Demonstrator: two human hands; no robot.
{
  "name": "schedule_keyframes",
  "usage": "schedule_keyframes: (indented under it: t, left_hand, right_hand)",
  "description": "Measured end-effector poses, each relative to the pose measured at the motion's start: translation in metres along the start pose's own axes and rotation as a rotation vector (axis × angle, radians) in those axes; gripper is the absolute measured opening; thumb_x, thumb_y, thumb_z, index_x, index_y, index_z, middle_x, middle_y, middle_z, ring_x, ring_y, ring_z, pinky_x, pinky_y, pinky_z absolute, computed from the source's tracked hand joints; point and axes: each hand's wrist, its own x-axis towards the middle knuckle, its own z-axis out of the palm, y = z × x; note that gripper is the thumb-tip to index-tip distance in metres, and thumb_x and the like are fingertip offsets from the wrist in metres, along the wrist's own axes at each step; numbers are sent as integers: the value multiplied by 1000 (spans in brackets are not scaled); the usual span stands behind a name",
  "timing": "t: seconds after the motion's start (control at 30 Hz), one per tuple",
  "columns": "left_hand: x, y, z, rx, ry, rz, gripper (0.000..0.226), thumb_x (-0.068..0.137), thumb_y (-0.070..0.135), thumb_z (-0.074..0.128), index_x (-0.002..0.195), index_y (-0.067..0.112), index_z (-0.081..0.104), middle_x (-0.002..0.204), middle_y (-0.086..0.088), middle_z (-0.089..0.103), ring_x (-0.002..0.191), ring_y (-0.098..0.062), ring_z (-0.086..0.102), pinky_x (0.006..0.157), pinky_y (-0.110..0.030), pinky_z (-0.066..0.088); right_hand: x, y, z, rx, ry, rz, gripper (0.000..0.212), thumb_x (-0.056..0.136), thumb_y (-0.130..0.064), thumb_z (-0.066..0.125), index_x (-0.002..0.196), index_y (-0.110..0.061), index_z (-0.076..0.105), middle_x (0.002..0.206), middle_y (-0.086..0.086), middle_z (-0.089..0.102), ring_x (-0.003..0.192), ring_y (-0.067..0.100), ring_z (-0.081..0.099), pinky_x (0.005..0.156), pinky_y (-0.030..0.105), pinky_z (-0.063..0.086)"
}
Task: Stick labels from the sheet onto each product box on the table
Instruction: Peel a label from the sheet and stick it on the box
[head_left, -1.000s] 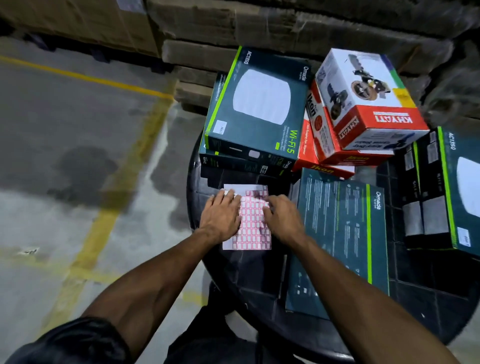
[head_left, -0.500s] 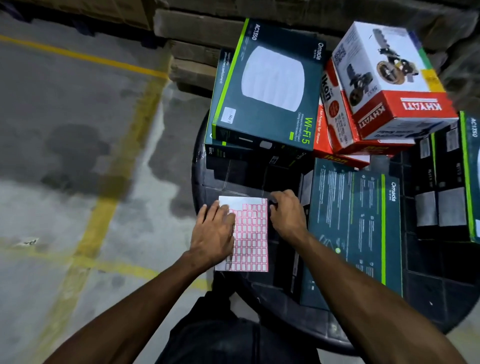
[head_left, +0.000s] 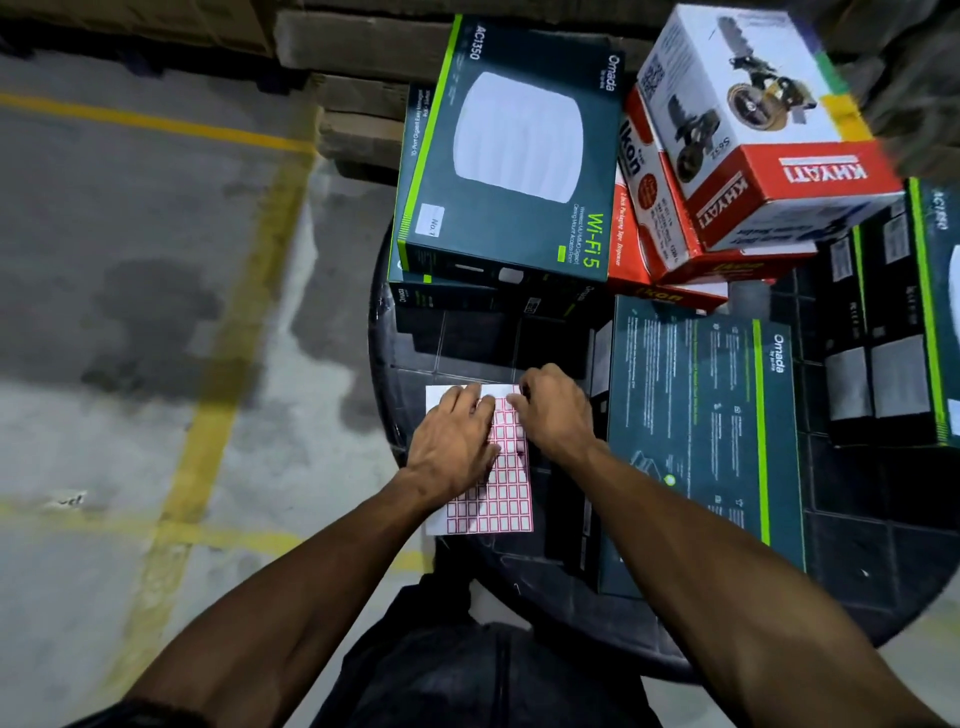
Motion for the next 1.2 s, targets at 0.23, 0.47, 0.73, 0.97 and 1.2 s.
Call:
schedule_keyframes:
  t: [0.23, 0.47, 0.73, 0.97, 1.2]
  left_hand:
    - [0, -2, 3, -3, 3, 3, 66, 92, 46, 57, 143, 13, 33, 154, -10, 29, 141, -26, 24, 113, -37, 29]
    - [1, -2, 6, -4, 5, -5, 66, 92, 47, 57, 143, 14, 33, 153, -9, 30, 141, -25, 23, 114, -37, 29]
    - [1, -3, 8, 3, -6, -5, 68, 93, 48, 54, 146, 13, 29, 155, -10, 26, 143, -26, 20, 116, -37, 26]
    - [0, -3, 8, -6, -6, -4, 69, 93, 48, 54, 146, 13, 28, 154, -10, 27, 142, -26, 21, 116, -38, 28]
    - [-4, -8, 1, -181, -13, -59, 76, 92, 35, 62, 150, 10, 21, 159, -10, 16, 145, -25, 18, 117, -38, 25]
  right_hand:
    - [2, 1, 4, -47, 42, -57, 19, 97, -27, 55, 105, -10, 59, 105, 6, 56, 88, 23, 57, 67, 31, 41]
    - [3, 3, 6, -35, 59, -48, 22, 99, -30, 50, 105, -11, 60, 103, 5, 56, 89, 23, 58, 68, 33, 45]
    - [5, -2, 6, -37, 29, -9, 26, 96, -33, 56, 112, -12, 57, 110, 6, 53, 97, 24, 56, 75, 37, 48]
    - [6, -2, 6, -41, 45, 11, 15, 99, -24, 51, 107, -13, 56, 105, 5, 55, 85, 19, 53, 70, 33, 46]
    - [1, -2, 5, -31, 48, -68, 16, 99, -26, 48, 106, -15, 58, 101, 2, 55, 87, 20, 56, 73, 39, 51]
